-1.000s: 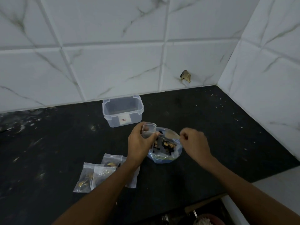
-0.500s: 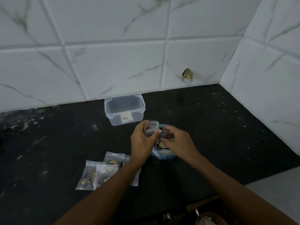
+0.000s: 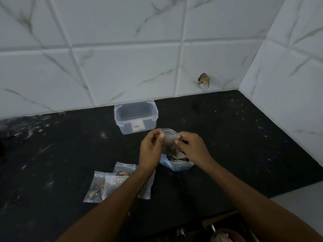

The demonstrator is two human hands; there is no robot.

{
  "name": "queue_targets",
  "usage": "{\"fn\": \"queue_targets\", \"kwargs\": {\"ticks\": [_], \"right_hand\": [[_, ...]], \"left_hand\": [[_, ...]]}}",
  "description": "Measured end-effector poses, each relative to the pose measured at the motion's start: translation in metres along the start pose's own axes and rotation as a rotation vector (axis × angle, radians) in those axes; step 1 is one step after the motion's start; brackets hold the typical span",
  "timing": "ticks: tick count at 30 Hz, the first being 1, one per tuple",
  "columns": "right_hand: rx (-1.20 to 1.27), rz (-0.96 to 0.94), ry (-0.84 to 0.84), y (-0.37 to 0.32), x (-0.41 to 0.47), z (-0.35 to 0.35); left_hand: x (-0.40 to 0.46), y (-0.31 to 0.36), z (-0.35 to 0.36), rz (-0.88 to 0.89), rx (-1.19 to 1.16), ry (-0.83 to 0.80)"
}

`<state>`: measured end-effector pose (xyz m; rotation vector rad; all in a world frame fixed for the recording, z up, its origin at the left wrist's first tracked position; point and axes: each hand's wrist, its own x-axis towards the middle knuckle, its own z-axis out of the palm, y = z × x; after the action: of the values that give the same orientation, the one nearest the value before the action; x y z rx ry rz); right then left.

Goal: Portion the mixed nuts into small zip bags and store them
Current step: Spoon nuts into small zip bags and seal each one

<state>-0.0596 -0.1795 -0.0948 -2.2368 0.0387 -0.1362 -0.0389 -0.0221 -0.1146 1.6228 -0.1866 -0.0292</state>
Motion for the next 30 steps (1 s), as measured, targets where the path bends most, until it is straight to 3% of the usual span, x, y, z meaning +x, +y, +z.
{"fn": "queue_targets", "kwargs": {"ticks": [5,11,17,26,30], "right_hand": [[0.108,0.061,-0.100,0.008,0.003,-0.007],[0.228,0.044,-0.171,0.001,0.001,-0.010],[0.101,-0.003,-0.031,0.002,0.005,-0.012],[0.053,-0.029,-0.118,-0.001,0.005,-0.015],[0.031,-0.031,-0.113,0.001,0.007,-0.017]], "left_hand": [[0.008,0.000,-0.012,-0.119,-0.053,-0.029],[0.010,0.002,-0.012,-0.140,-0.002,-0.005],[0.010,0.006,-0.013,-0.132,0.063,-0.020],[0.007,0.003,-0.016,-0.166,0.014,-0.036],[0.007,0.005,-0.019,-0.130,-0.024,-0.116]]}}
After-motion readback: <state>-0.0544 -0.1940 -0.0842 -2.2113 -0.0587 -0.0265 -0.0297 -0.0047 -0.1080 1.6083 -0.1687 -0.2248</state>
